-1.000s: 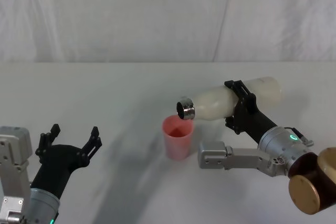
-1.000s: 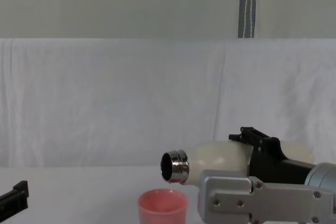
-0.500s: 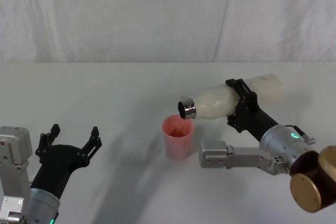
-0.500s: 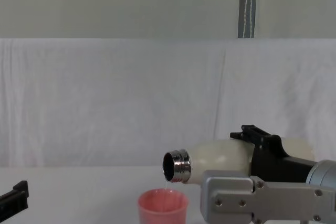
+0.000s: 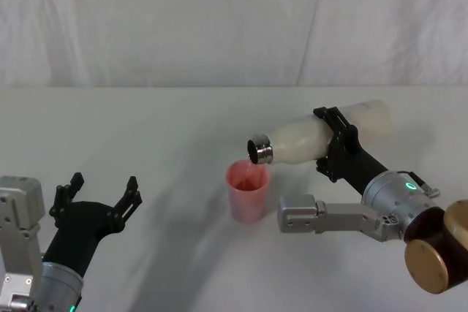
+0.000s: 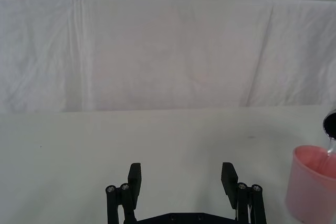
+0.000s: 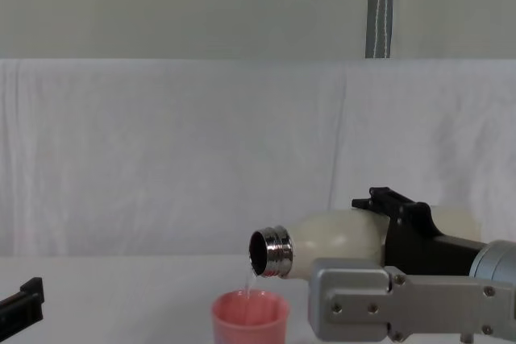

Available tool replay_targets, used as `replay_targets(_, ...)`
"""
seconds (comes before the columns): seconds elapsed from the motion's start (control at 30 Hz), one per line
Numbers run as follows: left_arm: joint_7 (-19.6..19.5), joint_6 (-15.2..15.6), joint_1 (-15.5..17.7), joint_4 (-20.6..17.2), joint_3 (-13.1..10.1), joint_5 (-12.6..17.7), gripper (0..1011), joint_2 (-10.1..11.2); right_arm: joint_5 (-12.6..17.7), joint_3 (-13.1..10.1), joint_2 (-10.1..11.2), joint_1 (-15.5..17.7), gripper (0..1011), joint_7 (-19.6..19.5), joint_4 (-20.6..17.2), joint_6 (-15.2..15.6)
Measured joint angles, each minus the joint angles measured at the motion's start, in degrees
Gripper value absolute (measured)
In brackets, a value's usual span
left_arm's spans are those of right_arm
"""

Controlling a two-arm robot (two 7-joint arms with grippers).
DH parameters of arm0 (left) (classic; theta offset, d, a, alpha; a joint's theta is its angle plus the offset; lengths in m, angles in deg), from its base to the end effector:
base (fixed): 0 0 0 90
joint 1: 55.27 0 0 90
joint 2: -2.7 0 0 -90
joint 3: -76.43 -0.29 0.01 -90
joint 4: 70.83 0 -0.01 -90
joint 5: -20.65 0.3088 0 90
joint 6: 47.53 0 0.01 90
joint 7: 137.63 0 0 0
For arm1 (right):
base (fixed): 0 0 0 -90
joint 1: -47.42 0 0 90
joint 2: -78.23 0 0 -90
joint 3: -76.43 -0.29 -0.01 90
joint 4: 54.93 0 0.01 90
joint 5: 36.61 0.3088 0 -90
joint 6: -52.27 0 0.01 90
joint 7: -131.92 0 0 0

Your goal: Grasp the thermos with one hand and pour water into the cup lid.

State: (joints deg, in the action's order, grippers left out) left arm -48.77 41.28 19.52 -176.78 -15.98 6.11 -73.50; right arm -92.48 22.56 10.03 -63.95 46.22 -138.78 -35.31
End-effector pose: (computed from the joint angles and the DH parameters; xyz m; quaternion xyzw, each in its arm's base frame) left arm 0.2530 0.0375 -0.2853 -0.0174 0.0064 0.6616 0.7496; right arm 0.3844 0.0540 -0.2594 -0.3736 -0.5667 -0.3532 0.6438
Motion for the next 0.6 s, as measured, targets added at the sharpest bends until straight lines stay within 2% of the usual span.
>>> replay_targets(0.6,0.00,0.00,0.00,0.00,0.00,0.00,1001,0.00,0.00,0.25,0.27,-0.28,951,0.12,-0.18,-0.18)
